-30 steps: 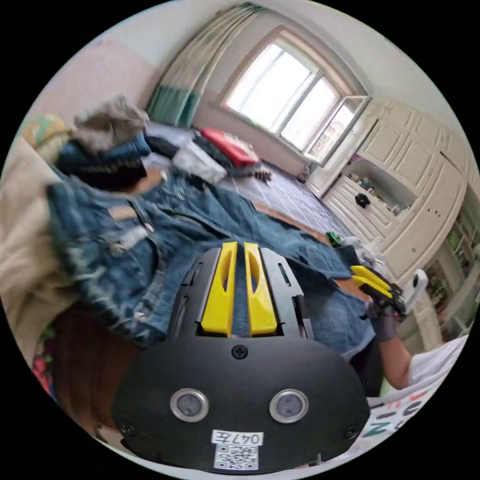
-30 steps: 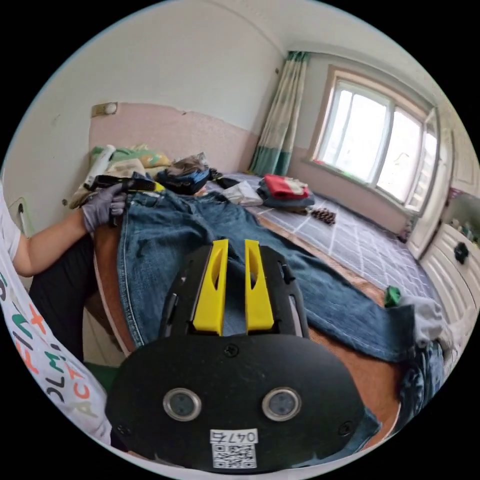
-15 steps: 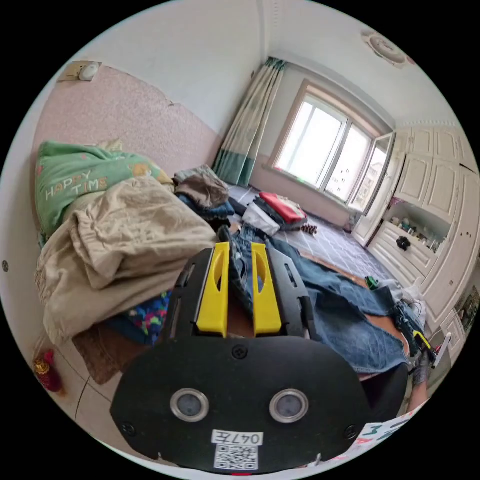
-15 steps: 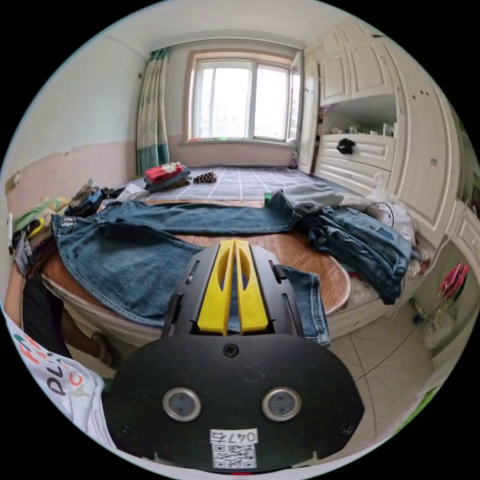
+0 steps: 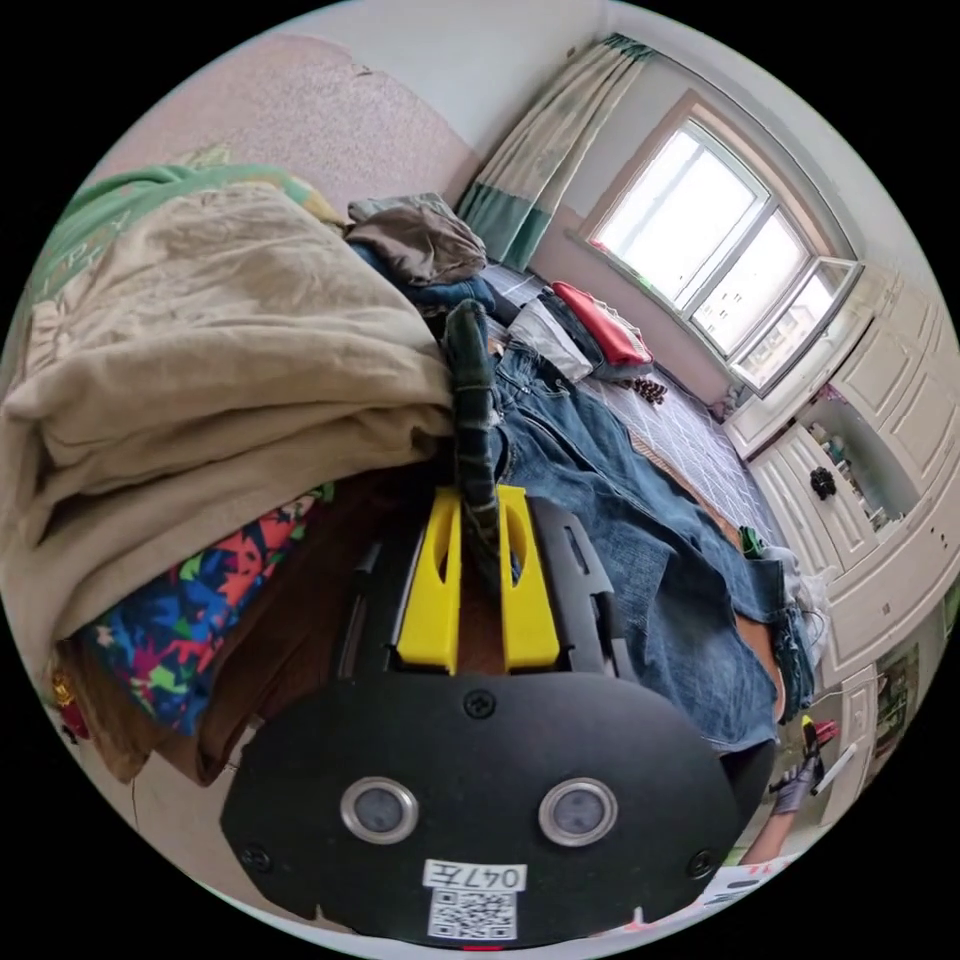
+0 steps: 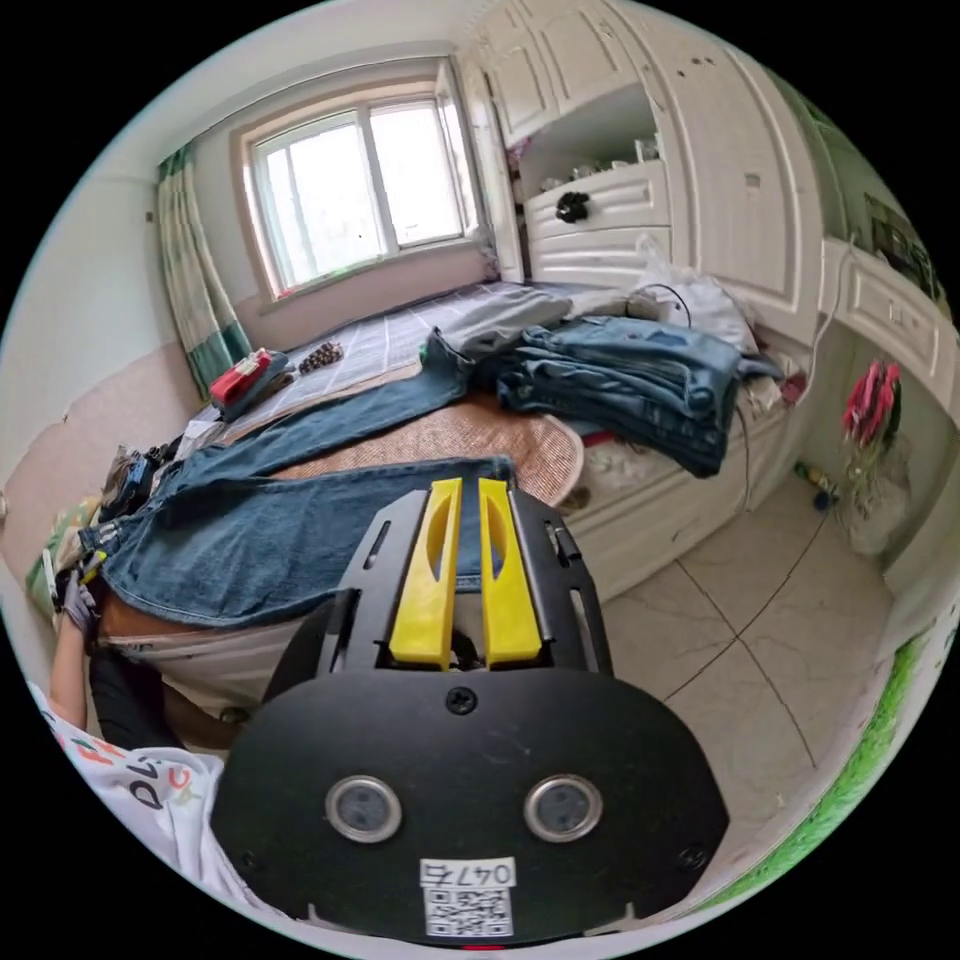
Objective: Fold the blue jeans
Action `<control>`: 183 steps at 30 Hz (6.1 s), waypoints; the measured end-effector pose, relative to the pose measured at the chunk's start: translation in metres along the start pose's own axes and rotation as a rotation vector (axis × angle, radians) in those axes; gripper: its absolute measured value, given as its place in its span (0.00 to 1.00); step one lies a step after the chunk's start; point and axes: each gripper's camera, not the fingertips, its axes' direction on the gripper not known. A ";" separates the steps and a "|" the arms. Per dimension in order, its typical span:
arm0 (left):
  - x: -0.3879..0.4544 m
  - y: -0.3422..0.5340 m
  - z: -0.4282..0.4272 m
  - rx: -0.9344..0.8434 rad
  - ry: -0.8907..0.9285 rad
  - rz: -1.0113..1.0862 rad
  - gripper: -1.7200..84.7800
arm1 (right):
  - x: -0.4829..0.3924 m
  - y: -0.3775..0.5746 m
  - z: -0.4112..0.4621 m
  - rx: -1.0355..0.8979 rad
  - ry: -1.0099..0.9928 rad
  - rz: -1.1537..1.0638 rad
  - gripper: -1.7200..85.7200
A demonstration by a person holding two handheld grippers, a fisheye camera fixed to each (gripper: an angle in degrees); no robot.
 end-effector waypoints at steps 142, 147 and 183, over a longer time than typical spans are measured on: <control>-0.135 0.039 0.118 0.271 0.111 0.140 0.09 | -0.269 -0.556 0.189 -0.292 -1.237 -0.524 0.02; -0.319 0.091 0.149 0.068 0.168 -0.214 0.09 | -0.337 -0.460 0.221 -0.602 -1.304 -0.700 0.06; -0.026 -0.254 0.146 0.029 0.250 0.506 0.07 | -0.079 -0.294 0.187 -0.075 -0.224 -0.111 0.02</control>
